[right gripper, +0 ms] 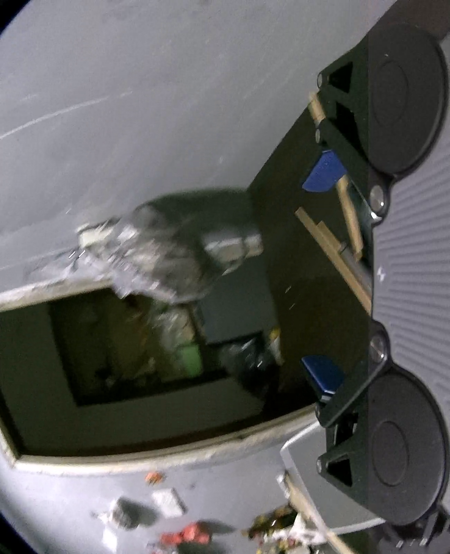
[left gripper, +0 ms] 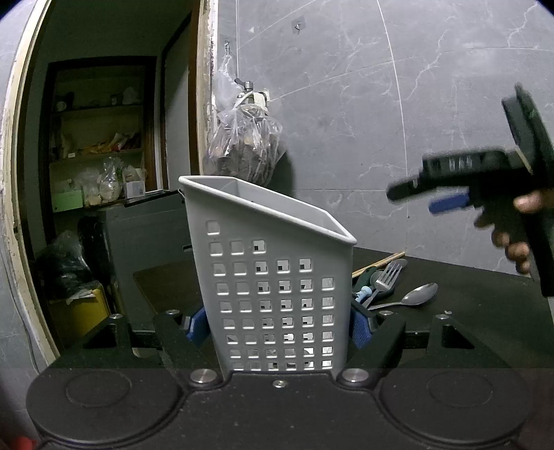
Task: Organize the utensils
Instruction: 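Move the right gripper to the utensil pile and grasp another steel spoon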
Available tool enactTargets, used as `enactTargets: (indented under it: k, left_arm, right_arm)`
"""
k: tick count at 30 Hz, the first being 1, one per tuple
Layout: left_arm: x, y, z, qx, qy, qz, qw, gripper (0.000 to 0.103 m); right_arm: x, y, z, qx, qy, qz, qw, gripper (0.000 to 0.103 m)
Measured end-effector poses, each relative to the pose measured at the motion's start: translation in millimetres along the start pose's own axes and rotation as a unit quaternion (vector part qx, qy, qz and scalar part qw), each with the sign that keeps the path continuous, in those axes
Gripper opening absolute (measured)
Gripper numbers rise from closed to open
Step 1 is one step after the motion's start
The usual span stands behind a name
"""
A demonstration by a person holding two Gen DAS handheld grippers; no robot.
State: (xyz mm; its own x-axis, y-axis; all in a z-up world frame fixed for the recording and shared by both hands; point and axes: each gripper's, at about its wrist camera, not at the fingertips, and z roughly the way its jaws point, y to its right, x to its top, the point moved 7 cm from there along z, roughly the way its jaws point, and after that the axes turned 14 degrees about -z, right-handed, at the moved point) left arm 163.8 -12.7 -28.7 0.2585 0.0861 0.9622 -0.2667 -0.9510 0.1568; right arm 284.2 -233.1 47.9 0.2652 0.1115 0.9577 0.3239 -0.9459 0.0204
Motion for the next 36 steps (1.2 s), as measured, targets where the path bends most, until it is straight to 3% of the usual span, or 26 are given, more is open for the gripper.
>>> enactTargets:
  k: [5,12,23,36]
  left_arm:
    - [-0.1,0.0,0.4,0.000,0.000,-0.001,1.0000,0.078]
    - [0.4,-0.5,0.8,0.001,0.001,-0.002,1.0000,0.078]
    - [0.7,0.1,1.1,0.001,0.001,-0.002,1.0000,0.078]
    - [0.5,-0.1,1.0,0.002,0.001,-0.002,1.0000,0.078]
  right_arm:
    - [-38.4,23.2,10.8,-0.030,-0.056,0.038,0.997,0.103]
    - [-91.4,42.9,12.0,-0.030,-0.110,0.125,0.986,0.103]
    - [-116.1,41.3,20.1,-0.012,-0.113,0.199,0.973,0.103]
    - [-116.3,38.7,17.3,-0.036,-0.096,0.199,0.975,0.102]
